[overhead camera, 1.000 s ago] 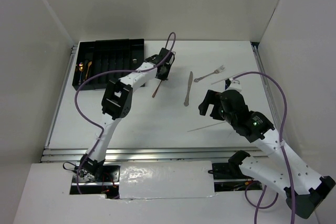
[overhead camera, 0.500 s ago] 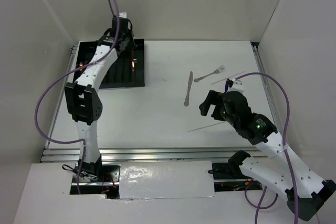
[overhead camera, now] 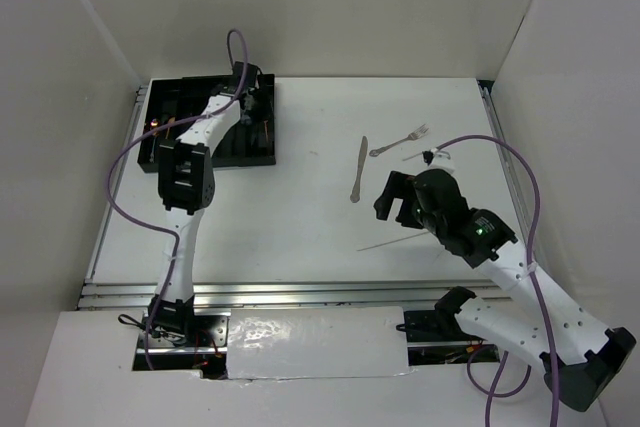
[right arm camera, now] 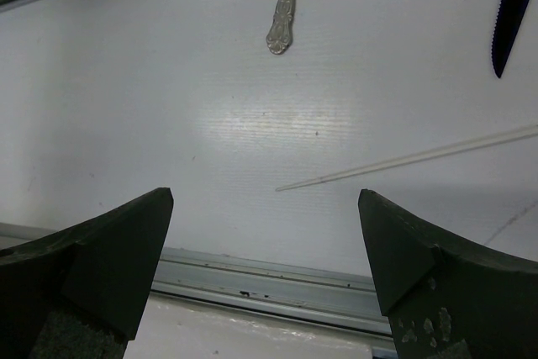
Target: Sort the eating utensils into containers
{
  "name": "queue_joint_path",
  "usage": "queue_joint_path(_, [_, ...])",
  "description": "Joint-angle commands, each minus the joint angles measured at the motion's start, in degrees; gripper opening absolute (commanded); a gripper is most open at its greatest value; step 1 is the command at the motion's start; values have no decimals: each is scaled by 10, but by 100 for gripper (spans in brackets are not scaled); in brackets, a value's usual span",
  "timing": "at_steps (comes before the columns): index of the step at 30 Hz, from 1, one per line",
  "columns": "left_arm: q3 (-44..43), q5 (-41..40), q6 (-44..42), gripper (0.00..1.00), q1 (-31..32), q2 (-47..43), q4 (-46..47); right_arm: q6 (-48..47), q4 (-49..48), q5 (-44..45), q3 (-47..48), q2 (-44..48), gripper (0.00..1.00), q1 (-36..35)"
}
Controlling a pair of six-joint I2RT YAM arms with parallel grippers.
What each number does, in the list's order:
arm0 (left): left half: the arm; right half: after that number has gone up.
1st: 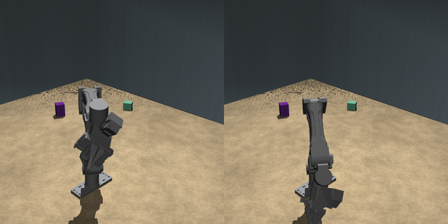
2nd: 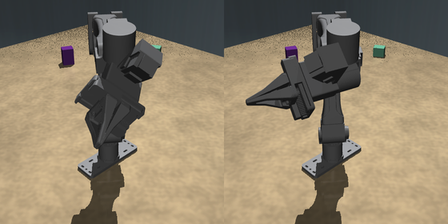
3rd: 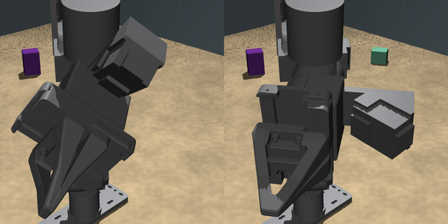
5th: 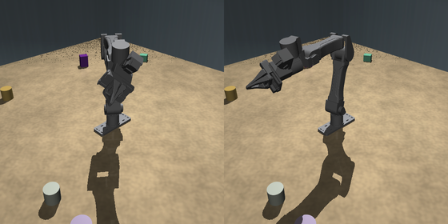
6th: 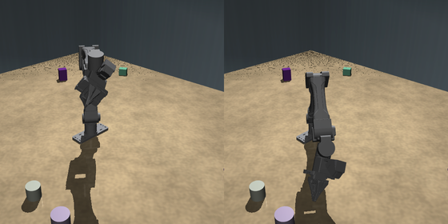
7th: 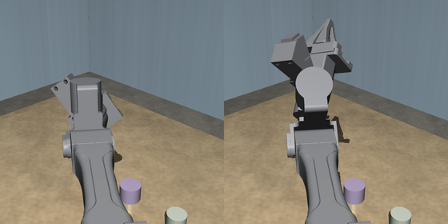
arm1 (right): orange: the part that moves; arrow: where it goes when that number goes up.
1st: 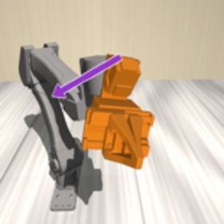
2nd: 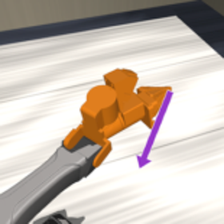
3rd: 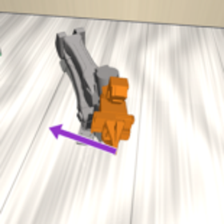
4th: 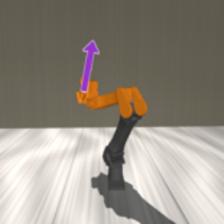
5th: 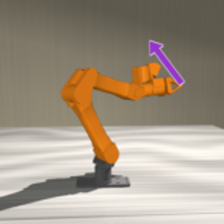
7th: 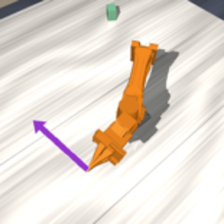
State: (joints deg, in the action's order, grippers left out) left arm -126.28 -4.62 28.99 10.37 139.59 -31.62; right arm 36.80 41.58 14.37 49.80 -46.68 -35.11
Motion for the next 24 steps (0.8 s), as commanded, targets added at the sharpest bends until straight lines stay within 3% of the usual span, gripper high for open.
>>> queue_joint_path(1, [-32, 12, 2, 77, 0, -21, 19, -1, -30, 8, 5, -4, 100, -4])
queue_joint_path(8, [12, 1, -29, 71, 28, -125, 13, 5, -19, 21, 9, 8, 100, -5])
queue_joint_path(14, [57, -80, -54, 72, 168, -175, -17, 25, 10, 35, -6, 54, 100, -7])
queue_joint_path(17, [53, -103, -40, 74, 226, -148, -23, 38, 25, 31, -11, 83, 100, -7])
queue_joint_path(24, [-59, -185, 17, 79, 318, -27, -91, 54, 65, 41, -19, 134, 100, -8])
